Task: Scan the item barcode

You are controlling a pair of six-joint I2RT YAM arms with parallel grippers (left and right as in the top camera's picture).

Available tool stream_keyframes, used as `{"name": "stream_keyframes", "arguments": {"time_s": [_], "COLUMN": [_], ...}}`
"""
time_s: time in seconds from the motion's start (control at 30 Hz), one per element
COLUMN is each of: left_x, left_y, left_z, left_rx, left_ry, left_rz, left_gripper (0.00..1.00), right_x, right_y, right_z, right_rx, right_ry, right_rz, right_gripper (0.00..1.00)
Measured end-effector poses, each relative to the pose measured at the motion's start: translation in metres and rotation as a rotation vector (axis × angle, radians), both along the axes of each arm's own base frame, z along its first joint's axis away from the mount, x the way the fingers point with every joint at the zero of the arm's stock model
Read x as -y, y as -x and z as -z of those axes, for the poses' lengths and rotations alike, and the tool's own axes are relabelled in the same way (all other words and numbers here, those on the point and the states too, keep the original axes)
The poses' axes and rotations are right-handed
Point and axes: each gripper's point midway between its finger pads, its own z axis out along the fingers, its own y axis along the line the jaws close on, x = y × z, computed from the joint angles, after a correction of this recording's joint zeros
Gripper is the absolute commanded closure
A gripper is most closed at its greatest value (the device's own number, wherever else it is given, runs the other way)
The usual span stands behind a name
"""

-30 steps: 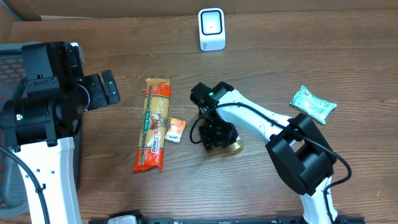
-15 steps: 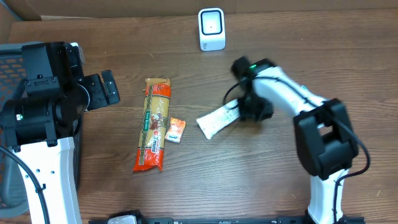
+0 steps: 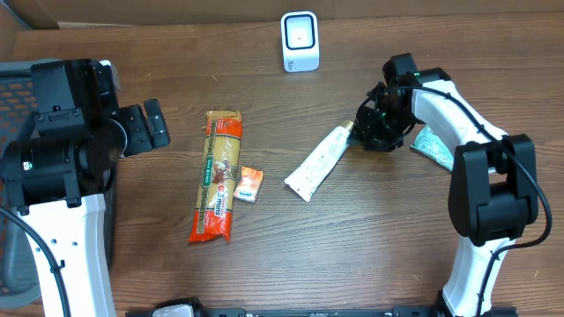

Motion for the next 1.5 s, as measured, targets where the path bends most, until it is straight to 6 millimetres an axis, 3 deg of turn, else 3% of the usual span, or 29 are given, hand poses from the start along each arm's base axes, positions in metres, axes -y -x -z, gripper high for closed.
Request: {"name": "stream_keyframes", "arguments": {"time_s": [0.3,0.4,0.57,0.7,0.87,1.1,1.5], "left_x": [0.0,0.0,0.0,0.0,0.0,0.0,0.0], "left_y": [0.0,0.0,0.0,0.0,0.0,0.0,0.0], "left_z": [0.0,0.0,0.0,0.0,0.0,0.0,0.0], "left_rx": [0.0,0.0,0.0,0.0,0.0,0.0,0.0], "left_ry": [0.0,0.0,0.0,0.0,0.0,0.0,0.0], "left_rz": [0.0,0.0,0.0,0.0,0.0,0.0,0.0], "left_gripper": [0.0,0.0,0.0,0.0,0.0,0.0,0.0], "right_x": [-0.034,-0.049,-0.086,-0.102,-0.111,-0.117,-0.122], "right_y": [0.006,0.012,0.026,0.039,0.038,0.04,0.051], "right_z": [-0.039,-0.036,-0.026,-0.017,-0.009,0.022,0.024], "right_rx": [0.034,0.039,0.072,0.098,0.153,0.113,0.084], "right_ry": [-0.133,-0.084,0.025,0.154,0.244,0.279,0.244], "right_rz": [-0.018,-0.034,-0.071,-0.067,-0.036,-0.03,-0.152], "right_gripper": [0.53,0.55,0.76,0.84,0.86,0.86,0.81]}}
